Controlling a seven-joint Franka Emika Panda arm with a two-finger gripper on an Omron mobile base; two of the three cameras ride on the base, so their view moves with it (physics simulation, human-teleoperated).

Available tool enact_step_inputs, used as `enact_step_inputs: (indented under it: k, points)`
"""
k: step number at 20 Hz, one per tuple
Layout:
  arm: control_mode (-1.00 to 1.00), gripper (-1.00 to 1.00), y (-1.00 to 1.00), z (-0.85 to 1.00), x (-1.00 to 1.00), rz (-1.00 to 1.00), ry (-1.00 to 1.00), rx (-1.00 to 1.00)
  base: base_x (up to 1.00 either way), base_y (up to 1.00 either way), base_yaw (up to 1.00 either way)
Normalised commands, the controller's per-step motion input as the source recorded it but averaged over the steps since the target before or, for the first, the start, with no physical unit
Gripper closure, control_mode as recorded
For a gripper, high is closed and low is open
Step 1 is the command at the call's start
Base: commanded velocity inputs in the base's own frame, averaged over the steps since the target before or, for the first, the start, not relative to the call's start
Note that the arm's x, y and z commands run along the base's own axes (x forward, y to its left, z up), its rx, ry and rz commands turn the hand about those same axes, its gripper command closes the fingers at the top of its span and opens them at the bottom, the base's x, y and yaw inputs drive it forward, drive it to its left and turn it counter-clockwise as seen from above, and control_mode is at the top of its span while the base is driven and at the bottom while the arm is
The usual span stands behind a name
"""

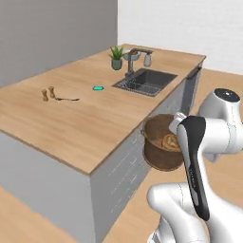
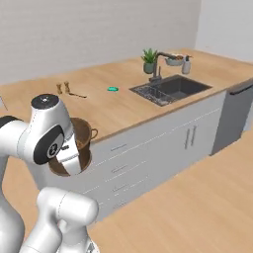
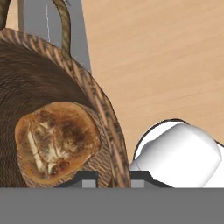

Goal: Open the cabinet, pick up the bread from the cabinet and place it in the basket. Then move the basket to the dining counter.

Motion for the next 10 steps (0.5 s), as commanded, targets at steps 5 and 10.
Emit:
enact_step_inputs:
  k: [5,10]
  points:
    - [1.00,1.00,0.00,0.00,0.00,0.00,0.00,0.00,-0.06,0.25,0.96]
    - [1.00,1.00,0.00,0.00,0.00,0.00,0.00,0.00,0.00,0.96,0.11]
